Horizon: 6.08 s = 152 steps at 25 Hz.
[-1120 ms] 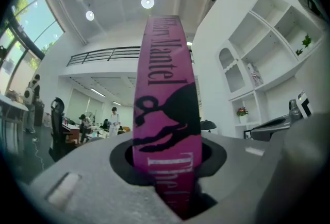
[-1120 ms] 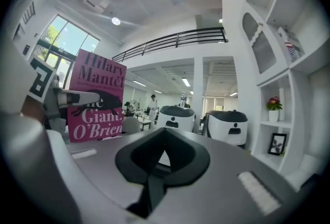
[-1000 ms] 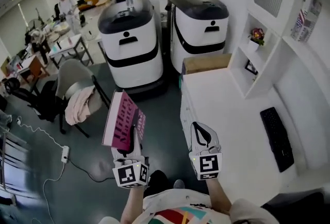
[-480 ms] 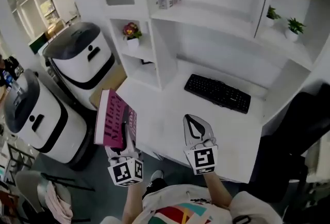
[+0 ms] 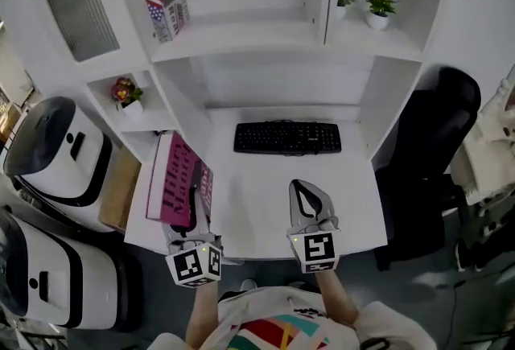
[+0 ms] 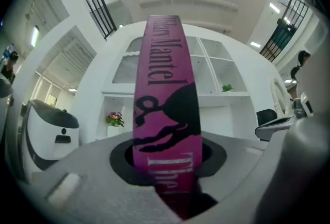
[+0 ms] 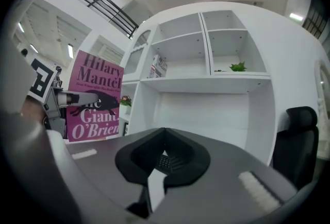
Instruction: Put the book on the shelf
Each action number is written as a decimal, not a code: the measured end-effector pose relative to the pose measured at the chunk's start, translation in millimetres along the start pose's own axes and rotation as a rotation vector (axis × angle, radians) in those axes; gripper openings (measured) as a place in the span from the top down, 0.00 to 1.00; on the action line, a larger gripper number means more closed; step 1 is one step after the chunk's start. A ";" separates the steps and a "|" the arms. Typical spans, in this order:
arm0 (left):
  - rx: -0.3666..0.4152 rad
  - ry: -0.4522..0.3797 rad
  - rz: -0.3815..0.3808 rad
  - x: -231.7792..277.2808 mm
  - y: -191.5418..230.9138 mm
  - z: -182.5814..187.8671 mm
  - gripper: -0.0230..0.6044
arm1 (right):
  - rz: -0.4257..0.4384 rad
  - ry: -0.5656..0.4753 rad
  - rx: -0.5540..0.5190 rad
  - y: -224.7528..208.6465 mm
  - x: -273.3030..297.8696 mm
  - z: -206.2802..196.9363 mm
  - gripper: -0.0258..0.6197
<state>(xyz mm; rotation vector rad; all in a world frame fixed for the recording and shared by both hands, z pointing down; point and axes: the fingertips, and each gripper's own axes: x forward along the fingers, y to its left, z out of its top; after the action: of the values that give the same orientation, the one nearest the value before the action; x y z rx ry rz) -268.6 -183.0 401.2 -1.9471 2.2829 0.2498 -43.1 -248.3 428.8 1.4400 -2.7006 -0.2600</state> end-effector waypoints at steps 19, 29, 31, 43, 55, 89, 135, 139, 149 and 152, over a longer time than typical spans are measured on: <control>-0.029 0.125 -0.175 22.6 -38.1 -29.0 0.74 | -0.073 0.024 -0.049 -3.6 -23.3 5.6 0.95; -0.080 0.118 -0.154 5.3 -33.5 -16.2 0.74 | -0.018 0.003 -0.055 4.7 -24.0 12.2 0.95; -0.073 0.111 -0.144 3.6 -30.5 -8.6 0.74 | -0.008 -0.001 -0.054 7.7 -25.1 12.9 0.95; -0.067 0.014 -0.194 54.0 -21.4 101.0 0.74 | 0.021 -0.024 -0.040 16.3 -32.3 24.3 0.95; 0.015 -0.073 -0.261 144.3 -44.0 213.3 0.74 | 0.056 -0.067 -0.075 9.6 -33.1 49.9 0.95; 0.018 0.144 -0.308 335.0 -71.8 223.6 0.73 | -0.045 -0.053 0.055 -43.0 -12.4 29.3 0.95; 0.032 0.142 -0.223 466.3 -85.5 195.3 0.72 | -0.207 0.077 0.085 -87.0 -7.6 -22.6 0.95; 0.045 0.145 -0.237 464.1 -86.5 195.5 0.72 | -0.217 0.078 0.086 -89.2 -9.8 -21.8 0.95; 0.072 -0.030 -0.235 438.4 -80.2 219.6 0.33 | -0.159 0.090 0.068 -84.6 -12.6 -18.4 0.95; 0.085 -0.098 -0.252 413.9 -85.0 240.9 0.33 | -0.126 0.090 0.060 -74.4 -13.1 -16.6 0.95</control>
<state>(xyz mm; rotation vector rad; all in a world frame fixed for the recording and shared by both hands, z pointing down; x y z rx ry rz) -252.3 -545.3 77.0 -2.1015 1.9317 0.2111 27.4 -280.1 431.9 1.5994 -2.5720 -0.1191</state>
